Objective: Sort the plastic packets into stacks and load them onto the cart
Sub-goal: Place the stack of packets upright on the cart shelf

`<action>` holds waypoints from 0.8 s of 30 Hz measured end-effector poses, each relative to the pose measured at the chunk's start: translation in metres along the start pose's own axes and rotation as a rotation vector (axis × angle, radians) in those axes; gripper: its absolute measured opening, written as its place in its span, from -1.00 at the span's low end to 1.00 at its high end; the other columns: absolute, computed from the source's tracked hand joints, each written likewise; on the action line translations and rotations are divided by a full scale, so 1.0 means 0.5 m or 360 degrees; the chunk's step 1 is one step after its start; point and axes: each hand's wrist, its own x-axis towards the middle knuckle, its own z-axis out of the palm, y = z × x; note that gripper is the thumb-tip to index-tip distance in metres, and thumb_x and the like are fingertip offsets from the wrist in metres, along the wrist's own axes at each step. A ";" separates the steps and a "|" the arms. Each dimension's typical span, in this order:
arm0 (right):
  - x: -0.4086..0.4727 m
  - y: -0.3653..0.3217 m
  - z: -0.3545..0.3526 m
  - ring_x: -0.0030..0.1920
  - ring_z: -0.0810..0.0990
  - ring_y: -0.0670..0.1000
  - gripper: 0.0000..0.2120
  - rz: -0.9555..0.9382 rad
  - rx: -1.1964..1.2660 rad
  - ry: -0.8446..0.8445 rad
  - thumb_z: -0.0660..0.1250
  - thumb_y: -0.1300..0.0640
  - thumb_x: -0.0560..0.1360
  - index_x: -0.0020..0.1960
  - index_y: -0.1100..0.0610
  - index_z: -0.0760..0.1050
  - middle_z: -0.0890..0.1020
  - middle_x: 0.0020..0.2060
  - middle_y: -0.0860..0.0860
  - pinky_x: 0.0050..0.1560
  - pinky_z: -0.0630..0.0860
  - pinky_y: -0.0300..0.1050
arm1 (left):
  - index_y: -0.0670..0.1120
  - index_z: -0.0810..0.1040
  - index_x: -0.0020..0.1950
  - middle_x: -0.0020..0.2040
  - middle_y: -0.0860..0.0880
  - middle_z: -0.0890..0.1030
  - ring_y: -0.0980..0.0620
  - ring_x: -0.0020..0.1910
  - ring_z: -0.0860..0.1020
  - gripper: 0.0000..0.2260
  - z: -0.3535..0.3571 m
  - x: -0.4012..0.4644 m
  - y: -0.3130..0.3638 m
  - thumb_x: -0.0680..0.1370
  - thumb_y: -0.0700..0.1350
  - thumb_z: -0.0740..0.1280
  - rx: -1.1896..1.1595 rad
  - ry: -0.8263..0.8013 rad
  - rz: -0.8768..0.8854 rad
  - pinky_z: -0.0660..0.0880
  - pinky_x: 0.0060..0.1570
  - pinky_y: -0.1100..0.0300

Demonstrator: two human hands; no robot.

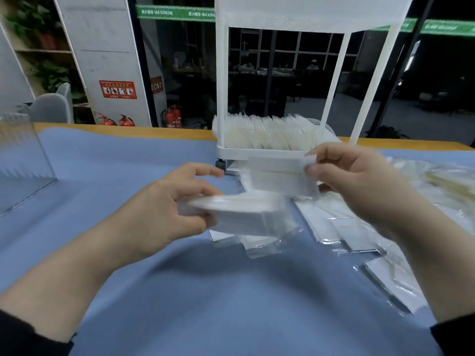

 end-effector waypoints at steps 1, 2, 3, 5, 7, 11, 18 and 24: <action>-0.001 0.003 0.007 -0.20 0.58 0.05 -0.90 0.0043 0.0064 -0.0104 0.36 0.22 0.57 -0.11 0.13 0.62 0.66 -0.21 0.14 0.02 0.58 0.05 | 0.21 0.68 -0.10 0.33 0.39 0.45 0.26 0.29 0.50 -0.68 0.002 0.000 0.000 0.46 -0.26 0.53 -0.0006 0.0014 0.0020 0.39 0.22 0.35; -0.003 0.006 0.015 -0.18 0.58 0.01 -0.93 0.0073 0.0092 -0.0205 0.36 0.24 0.56 -0.07 0.19 0.60 0.64 -0.17 0.20 0.01 0.58 0.02 | 0.23 0.68 -0.10 0.38 0.42 0.40 0.30 0.34 0.46 -0.67 0.003 0.001 -0.001 0.45 -0.25 0.54 -0.0006 0.0034 0.0033 0.37 0.27 0.30; -0.005 0.011 0.025 -0.17 0.57 -0.01 -0.94 0.0093 0.0103 -0.0296 0.35 0.26 0.57 -0.04 0.25 0.58 0.63 -0.15 0.21 -0.01 0.57 -0.01 | 0.23 0.68 -0.10 0.40 0.45 0.38 0.34 0.37 0.43 -0.67 0.004 0.001 0.001 0.44 -0.25 0.55 -0.0018 0.0050 0.0040 0.35 0.30 0.29; -0.011 0.017 0.048 -0.16 0.57 -0.06 -0.93 0.0136 0.0125 -0.0466 0.34 0.26 0.58 0.00 0.26 0.58 0.66 -0.13 0.10 -0.06 0.48 -0.04 | 0.18 0.69 -0.08 0.39 0.46 0.41 0.36 0.36 0.43 -0.71 0.006 0.001 0.000 0.44 -0.24 0.56 -0.0055 0.0037 0.0022 0.38 0.30 0.30; -0.015 0.018 0.067 -0.10 0.58 -0.09 -0.90 0.0160 0.0142 -0.0576 0.33 0.21 0.61 0.04 0.14 0.62 0.70 -0.04 0.01 -0.01 0.46 -0.06 | 0.15 0.69 -0.06 0.23 0.34 0.59 0.30 0.19 0.56 -0.78 0.010 -0.002 0.002 0.46 -0.17 0.57 -0.0031 -0.0029 -0.0065 0.47 0.21 0.30; -0.004 0.021 0.065 0.00 0.63 -0.24 -0.84 0.0094 -0.0218 -0.0251 0.27 0.03 0.64 0.13 -0.12 0.61 0.70 -0.02 -0.20 0.06 0.54 -0.24 | 0.29 0.54 0.02 -0.09 0.15 0.63 0.12 -0.19 0.54 -0.67 -0.003 -0.001 -0.005 0.47 -0.11 0.53 0.0158 0.0039 -0.0216 0.44 -0.17 0.35; -0.015 0.036 0.052 0.23 0.34 -0.40 -0.28 0.0190 -0.1082 -0.0868 0.48 -0.33 0.34 0.43 -0.31 0.29 0.33 0.26 -0.48 0.19 0.30 -0.42 | 0.16 0.58 -0.02 -0.24 0.11 0.62 0.21 -0.40 0.49 -0.85 -0.011 0.008 -0.021 0.52 -0.08 0.46 0.0436 -0.0049 -0.0469 0.38 -0.41 0.38; -0.021 0.027 0.087 0.44 0.21 -0.23 -0.21 0.0039 -0.1300 -0.0871 0.39 -0.38 0.40 0.52 -0.28 0.15 0.19 0.44 -0.37 0.33 0.26 -0.22 | 0.02 0.59 -0.12 -0.29 0.03 0.60 0.09 -0.37 0.49 -0.90 -0.052 0.014 -0.037 0.51 -0.12 0.48 0.0293 0.0588 -0.0475 0.38 -0.35 0.14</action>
